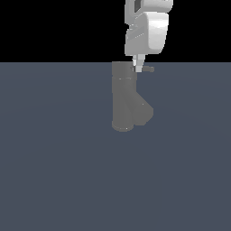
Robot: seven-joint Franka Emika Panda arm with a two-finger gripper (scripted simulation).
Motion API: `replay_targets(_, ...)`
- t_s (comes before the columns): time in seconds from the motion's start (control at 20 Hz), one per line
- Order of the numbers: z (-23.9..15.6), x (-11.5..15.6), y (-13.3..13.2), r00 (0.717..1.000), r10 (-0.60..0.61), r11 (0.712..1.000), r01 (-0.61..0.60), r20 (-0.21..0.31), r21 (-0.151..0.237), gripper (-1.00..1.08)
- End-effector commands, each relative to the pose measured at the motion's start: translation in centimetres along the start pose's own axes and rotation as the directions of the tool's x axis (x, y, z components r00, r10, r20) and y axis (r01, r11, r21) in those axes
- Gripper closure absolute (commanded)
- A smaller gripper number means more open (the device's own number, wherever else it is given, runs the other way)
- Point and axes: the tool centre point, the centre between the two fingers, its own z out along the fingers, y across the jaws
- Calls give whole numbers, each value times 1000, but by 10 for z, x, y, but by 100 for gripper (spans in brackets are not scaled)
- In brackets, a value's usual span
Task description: Turn on the faucet by rotating a designated handle.
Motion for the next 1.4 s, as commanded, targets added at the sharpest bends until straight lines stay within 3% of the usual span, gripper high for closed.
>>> replay_targets(0.0, 0, 18, -4, 1000, 23, 1000, -23, -4, 7, 108)
replay_targets(1.35, -1, 84, -44, 998, 57, 998, -56, -9, 8, 108)
